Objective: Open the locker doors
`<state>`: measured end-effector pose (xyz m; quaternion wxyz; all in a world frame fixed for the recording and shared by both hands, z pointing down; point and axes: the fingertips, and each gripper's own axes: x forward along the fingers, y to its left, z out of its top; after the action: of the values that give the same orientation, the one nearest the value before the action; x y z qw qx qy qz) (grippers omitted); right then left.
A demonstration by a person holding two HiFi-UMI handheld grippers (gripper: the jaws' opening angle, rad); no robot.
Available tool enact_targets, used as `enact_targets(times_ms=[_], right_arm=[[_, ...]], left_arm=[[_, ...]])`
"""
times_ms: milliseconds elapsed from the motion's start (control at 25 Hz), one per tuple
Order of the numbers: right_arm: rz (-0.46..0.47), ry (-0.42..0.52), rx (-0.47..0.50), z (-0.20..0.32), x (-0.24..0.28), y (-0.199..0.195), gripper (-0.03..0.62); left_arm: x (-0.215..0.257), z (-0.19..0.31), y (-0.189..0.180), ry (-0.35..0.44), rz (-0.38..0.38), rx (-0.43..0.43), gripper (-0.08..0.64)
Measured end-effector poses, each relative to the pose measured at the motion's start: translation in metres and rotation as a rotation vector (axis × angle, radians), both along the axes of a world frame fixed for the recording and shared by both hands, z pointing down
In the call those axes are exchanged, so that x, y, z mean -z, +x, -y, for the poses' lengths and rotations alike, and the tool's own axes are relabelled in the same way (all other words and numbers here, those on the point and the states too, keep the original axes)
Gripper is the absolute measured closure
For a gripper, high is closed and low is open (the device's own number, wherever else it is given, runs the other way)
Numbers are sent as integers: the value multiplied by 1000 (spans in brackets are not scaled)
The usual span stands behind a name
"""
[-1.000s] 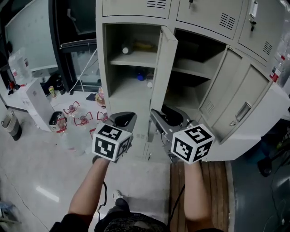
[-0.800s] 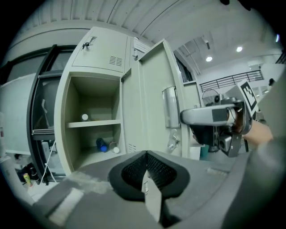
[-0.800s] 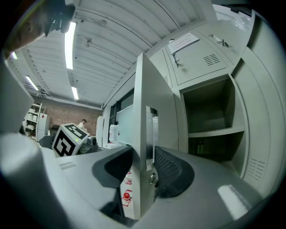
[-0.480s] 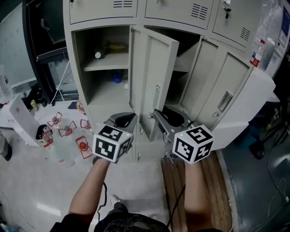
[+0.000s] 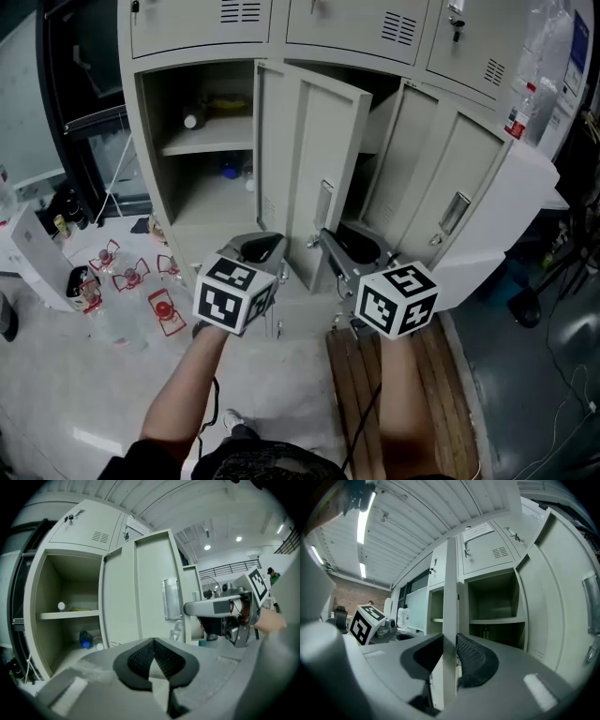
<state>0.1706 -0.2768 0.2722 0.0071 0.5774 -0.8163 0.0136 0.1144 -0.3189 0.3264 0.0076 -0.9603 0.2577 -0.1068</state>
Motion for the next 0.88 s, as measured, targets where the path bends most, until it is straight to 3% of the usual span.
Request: enact_targets(times_ms=[440, 880], right_arm=[[-27, -2, 35, -17, -11, -9, 497], [-4, -86, 139, -44, -54, -44, 499]], left_arm=[[-6, -27, -19, -5, 1, 136, 561], [-31, -70, -74, -44, 48, 318, 561]])
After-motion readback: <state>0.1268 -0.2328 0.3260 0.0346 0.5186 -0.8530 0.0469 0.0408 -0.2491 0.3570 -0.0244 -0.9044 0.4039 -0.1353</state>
